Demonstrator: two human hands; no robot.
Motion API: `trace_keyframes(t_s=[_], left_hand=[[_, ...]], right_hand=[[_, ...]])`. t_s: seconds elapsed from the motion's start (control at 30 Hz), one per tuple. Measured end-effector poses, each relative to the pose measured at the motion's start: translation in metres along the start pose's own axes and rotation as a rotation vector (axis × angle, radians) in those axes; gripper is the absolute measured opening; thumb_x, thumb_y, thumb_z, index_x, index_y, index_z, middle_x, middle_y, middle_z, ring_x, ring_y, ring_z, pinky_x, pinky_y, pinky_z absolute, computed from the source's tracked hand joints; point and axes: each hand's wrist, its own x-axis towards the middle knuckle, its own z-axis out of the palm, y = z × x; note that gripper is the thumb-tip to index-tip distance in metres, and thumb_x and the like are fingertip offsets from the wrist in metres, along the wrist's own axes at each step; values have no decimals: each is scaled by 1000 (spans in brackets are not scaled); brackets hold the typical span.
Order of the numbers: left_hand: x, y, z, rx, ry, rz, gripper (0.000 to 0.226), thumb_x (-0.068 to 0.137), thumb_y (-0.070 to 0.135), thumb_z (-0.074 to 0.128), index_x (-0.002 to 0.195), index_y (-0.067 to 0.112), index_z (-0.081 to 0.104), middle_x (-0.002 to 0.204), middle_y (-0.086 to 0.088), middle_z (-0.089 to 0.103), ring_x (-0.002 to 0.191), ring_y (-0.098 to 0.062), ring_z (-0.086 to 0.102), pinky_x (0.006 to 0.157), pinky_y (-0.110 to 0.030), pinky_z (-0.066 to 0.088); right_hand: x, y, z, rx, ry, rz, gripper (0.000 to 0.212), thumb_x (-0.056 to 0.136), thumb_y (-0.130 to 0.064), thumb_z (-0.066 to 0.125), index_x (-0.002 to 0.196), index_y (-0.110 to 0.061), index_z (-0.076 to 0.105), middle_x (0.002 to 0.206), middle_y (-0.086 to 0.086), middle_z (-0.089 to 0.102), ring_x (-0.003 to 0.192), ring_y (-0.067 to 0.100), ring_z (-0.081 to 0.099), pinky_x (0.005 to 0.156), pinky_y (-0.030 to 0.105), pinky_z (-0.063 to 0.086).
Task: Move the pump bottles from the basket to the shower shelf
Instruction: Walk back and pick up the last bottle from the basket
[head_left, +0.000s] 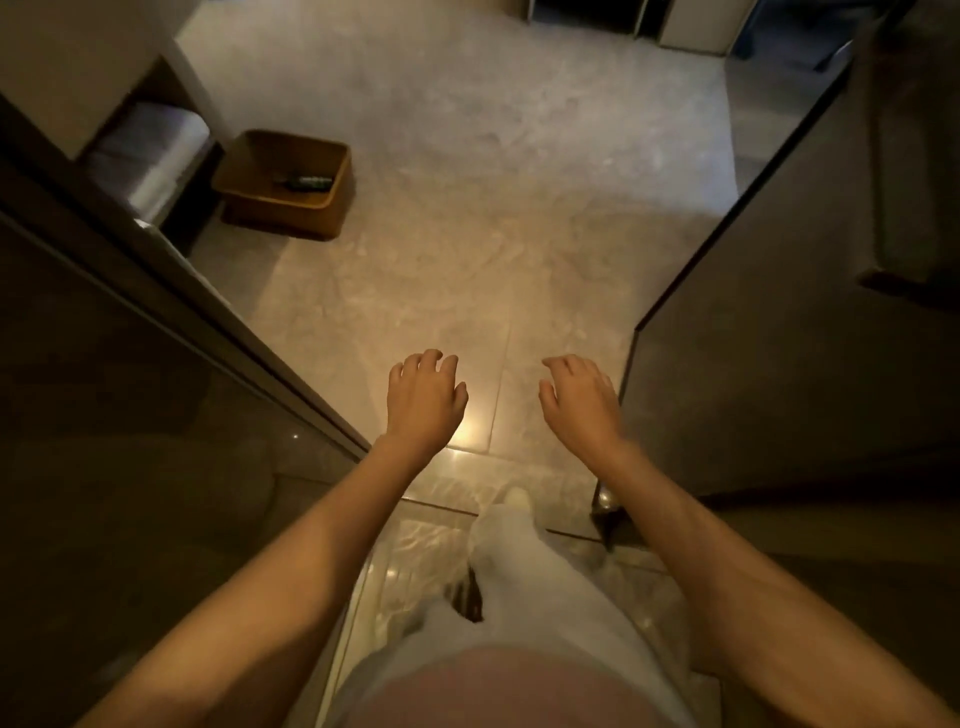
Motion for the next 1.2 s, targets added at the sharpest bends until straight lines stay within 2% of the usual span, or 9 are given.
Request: trace_keyframes(t_s=[0.17,0.37,0.53,0.73,0.9,1.1,1.2], left_hand=[[84,19,-26,-51,49,-89,41,93,27,46,129,11,54,132,-10,56,120,-30,51,99,-40,36],[167,22,-40,-59,4,-204,42,95,31,42,133,14,49,138,-8,50,126,-28,45,103,-38,32],[244,-2,-41,-76,-11,-297,43,95,31,41,133,13,49,136,-9,51,125,-28,46,104,-40,33],[386,-48,-67,-50,10,-328,42,94,30,43,132,13,51,134,-9,53,122,-30,48,101,-39,35],[488,-66,-97,8,-9,-278,43,94,31,41,133,15,49,133,-8,54,121,-29,49,99,-40,37],[608,-86,-108,-63,-26,-348,44,95,32,40,134,13,48,135,-10,52,123,-30,49,101,-41,36],[680,-101,-112,-83,5,-408,43,95,32,41,133,14,48,136,-11,51,124,-31,48,103,-41,36]], right_hand=[[102,9,-33,4,29,-62,35,92,-19,47,124,-7,54,118,15,61,111,32,52,92,40,40],[203,19,-29,4,-86,-139,37,93,-21,45,126,-7,51,121,16,59,113,33,51,95,41,38],[301,17,-10,3,-151,-224,35,92,-20,46,122,-5,54,118,17,60,112,34,52,95,43,40],[457,0,-4,-25,-147,-298,34,91,-19,47,121,-4,55,115,19,61,107,37,54,89,44,43],[565,-4,-7,-64,-181,-320,34,92,-22,45,121,-7,54,117,16,61,108,34,55,90,43,44],[695,-9,2,-69,-233,-341,36,93,-23,44,123,-7,53,121,15,59,111,33,53,92,42,41],[772,-10,8,-79,-233,-415,36,93,-22,44,124,-7,53,122,16,59,113,32,53,95,41,41]])
